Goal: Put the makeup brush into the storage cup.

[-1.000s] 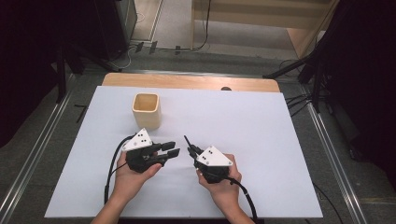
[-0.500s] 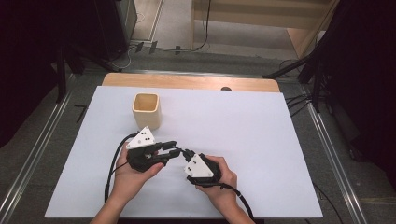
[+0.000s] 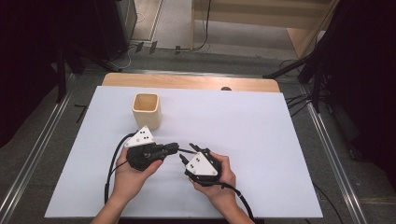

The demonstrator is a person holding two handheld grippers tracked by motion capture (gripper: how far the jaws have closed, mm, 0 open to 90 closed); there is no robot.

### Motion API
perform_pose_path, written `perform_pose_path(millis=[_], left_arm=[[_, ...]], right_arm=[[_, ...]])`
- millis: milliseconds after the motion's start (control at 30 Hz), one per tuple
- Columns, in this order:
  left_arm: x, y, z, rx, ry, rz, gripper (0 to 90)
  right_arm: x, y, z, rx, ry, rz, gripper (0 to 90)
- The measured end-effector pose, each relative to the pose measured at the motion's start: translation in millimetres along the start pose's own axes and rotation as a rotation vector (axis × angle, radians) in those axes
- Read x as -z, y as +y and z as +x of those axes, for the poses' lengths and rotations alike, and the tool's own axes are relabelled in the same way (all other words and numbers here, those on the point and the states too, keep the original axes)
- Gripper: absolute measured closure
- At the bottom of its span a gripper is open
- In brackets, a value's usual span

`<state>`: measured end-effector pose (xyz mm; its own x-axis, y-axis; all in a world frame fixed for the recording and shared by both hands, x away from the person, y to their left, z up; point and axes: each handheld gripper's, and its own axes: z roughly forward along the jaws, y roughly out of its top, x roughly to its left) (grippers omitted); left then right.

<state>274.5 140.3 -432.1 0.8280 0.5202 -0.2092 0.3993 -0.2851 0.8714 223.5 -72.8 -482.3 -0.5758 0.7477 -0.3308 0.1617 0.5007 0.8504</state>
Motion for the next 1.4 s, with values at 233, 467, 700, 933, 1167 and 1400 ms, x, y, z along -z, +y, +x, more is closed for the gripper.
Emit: perform_pose_path(millis=[233,467,700,933,1167,1400], left_arm=[[11.0,-3.3,8.7,0.045,0.038,-0.115,86.7],[15.1,-5.8,2.6,0.017,0.069,-0.219,86.7],[10.9,-11.1,-4.1,-0.001,0.097,-0.265,86.8],[0.5,-17.5,-16.0,-0.017,0.077,-0.303,86.8],[-6.2,-20.7,-22.0,-0.023,0.056,-0.31,86.7],[-11.2,-22.6,-25.3,-0.02,0.033,-0.311,86.8]], right_arm=[[18.5,8.3,-13.6,-0.384,0.056,-0.031,31.5],[18.4,-0.8,-23.2,-0.766,0.108,-0.035,0.0],[22.5,-5.0,-22.5,-0.954,0.148,-0.085,7.5],[27.5,-10.1,-27.9,-1.157,0.19,-0.116,19.4],[22.8,-21.9,-39.6,-1.283,0.201,-0.107,23.2],[15.1,-34.2,-49.7,-1.385,0.237,-0.096,25.3]])
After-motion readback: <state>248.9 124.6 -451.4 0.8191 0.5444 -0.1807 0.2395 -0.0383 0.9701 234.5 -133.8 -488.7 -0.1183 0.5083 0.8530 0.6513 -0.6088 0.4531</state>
